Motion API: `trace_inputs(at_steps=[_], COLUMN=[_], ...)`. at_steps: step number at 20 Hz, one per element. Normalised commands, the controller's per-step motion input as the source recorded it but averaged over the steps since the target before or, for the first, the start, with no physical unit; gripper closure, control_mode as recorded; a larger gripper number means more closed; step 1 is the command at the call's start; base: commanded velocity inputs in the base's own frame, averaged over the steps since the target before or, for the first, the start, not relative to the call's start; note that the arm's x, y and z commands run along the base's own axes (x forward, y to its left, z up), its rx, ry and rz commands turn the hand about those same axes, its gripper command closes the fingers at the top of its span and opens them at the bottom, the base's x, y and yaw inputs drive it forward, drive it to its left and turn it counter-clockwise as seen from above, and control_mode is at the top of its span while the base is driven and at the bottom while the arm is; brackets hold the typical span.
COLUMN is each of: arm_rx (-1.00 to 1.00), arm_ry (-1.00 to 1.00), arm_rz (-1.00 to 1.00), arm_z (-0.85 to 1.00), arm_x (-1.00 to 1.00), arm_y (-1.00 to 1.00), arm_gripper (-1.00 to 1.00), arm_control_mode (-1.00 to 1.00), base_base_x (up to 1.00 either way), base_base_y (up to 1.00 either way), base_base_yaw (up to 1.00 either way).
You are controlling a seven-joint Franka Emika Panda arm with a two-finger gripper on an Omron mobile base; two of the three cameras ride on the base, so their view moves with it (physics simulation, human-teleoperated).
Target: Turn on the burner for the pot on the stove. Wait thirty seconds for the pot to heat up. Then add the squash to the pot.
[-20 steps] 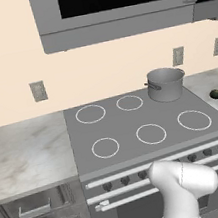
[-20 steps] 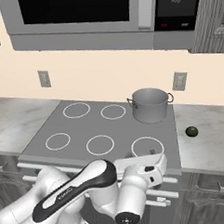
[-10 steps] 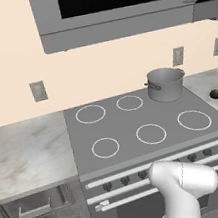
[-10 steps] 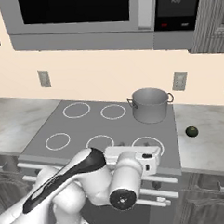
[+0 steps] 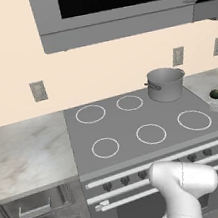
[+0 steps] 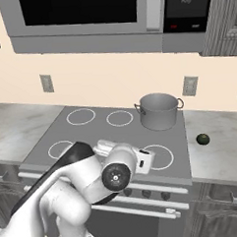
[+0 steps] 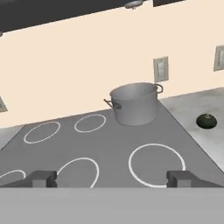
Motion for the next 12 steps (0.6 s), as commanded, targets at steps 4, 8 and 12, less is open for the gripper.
trace_inputs(at_steps=[4, 8, 12], arm_rx=[0.16, 0.09, 0.08], arm_ry=[0.29, 0.34, 0.36], arm_rz=[0.00, 0.00, 0.00], arm_z=[0.43, 0.31, 0.28], arm_x=[-0.01, -0.09, -0.13], arm_y=[0.24, 0.31, 0.26], arm_gripper=[-1.00, -1.00, -1.00], arm_control_mode=[-1.00, -1.00, -1.00], base_base_x=[0.00, 0.00, 0.00], base_base_y=[0.00, 0.00, 0.00], base_base_yaw=[0.00, 0.00, 0.00])
